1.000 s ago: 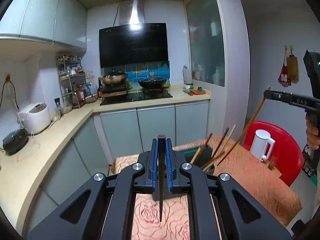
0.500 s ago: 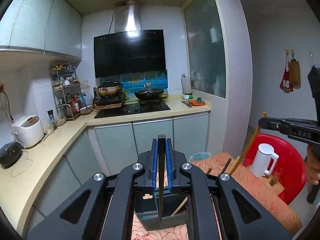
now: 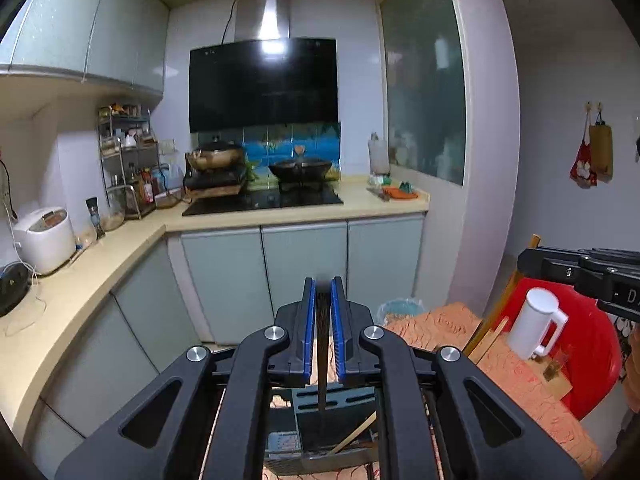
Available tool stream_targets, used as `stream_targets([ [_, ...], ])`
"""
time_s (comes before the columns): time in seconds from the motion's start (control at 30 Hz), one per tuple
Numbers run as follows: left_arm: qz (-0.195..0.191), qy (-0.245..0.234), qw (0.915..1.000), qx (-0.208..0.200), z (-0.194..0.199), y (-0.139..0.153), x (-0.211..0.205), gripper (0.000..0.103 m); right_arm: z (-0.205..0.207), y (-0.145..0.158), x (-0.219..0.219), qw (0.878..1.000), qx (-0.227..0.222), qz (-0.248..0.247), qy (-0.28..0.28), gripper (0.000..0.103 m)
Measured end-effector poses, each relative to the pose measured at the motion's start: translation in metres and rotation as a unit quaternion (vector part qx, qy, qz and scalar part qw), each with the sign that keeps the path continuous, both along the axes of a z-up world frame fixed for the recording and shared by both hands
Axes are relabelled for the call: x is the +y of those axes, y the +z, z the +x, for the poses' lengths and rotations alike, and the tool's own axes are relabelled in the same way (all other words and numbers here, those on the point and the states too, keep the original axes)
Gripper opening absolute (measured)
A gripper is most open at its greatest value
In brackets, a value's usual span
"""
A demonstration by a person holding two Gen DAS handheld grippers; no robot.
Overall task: Organize utensils
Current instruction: 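Open both tools over the black holder to drop the chopsticks in, then move both tools back over the remaining black chopsticks on the table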
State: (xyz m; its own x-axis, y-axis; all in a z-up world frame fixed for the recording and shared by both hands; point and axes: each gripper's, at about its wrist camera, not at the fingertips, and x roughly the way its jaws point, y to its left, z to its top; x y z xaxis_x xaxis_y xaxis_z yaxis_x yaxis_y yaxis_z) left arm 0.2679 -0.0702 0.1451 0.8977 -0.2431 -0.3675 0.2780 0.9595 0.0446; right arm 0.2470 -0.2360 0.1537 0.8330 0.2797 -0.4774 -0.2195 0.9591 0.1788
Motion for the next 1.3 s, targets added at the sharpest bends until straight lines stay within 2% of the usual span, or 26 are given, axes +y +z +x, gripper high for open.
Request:
stream_targets([
  [0.07,0.001,0.003,0.9999,0.011,0.006,-0.012,0.001,0.009,0.006,-0.011,0.004,1.000,0.014,0.000,0.004,0.007],
  [0.2,-0.005,0.007,0.9997,0.024,0.014,-0.027,0.004,0.019,0.016,-0.030,0.012,0.999,0.035,-0.002,0.010,0.006],
  [0.37,-0.010,0.008,0.9996,0.025,0.013,-0.032,0.009,0.041,0.024,-0.049,0.021,0.998,0.052,-0.003,0.018,0.007],
  [0.43,-0.014,0.012,0.9996,0.022,0.011,-0.033,0.012,0.060,0.027,-0.054,0.023,0.998,0.058,-0.004,0.020,0.009],
  [0.5,-0.021,0.016,0.9995,0.019,0.008,-0.033,0.017,0.073,0.028,-0.056,0.023,0.998,0.061,-0.005,0.019,0.024],
  [0.53,-0.028,0.020,0.9993,0.017,0.006,-0.034,0.022,0.080,0.029,-0.056,0.022,0.998,0.060,-0.005,0.016,0.043],
  [0.57,-0.032,0.023,0.9991,0.016,0.005,-0.034,0.024,0.082,0.027,-0.056,0.021,0.998,0.057,-0.003,0.006,0.058],
  [0.63,-0.035,0.032,0.9988,0.015,0.002,-0.037,0.030,0.089,0.025,-0.055,0.016,0.998,0.054,0.008,-0.004,0.060],
  [0.7,-0.035,0.039,0.9985,0.016,0.000,-0.040,0.035,0.091,0.021,-0.053,0.014,0.999,0.047,0.006,-0.005,0.060],
  [0.87,-0.033,0.050,0.9980,0.020,-0.013,-0.054,0.046,0.094,0.003,-0.047,0.007,1.000,0.014,-0.005,-0.024,0.076],
  [1.13,-0.016,0.056,0.9979,0.028,-0.043,-0.086,0.052,0.095,-0.029,-0.047,-0.007,0.998,-0.035,-0.022,-0.039,0.079],
  [1.3,-0.004,0.063,0.9978,0.024,-0.069,-0.105,0.054,0.095,-0.057,-0.062,-0.014,0.998,-0.052,-0.028,-0.038,0.081],
])
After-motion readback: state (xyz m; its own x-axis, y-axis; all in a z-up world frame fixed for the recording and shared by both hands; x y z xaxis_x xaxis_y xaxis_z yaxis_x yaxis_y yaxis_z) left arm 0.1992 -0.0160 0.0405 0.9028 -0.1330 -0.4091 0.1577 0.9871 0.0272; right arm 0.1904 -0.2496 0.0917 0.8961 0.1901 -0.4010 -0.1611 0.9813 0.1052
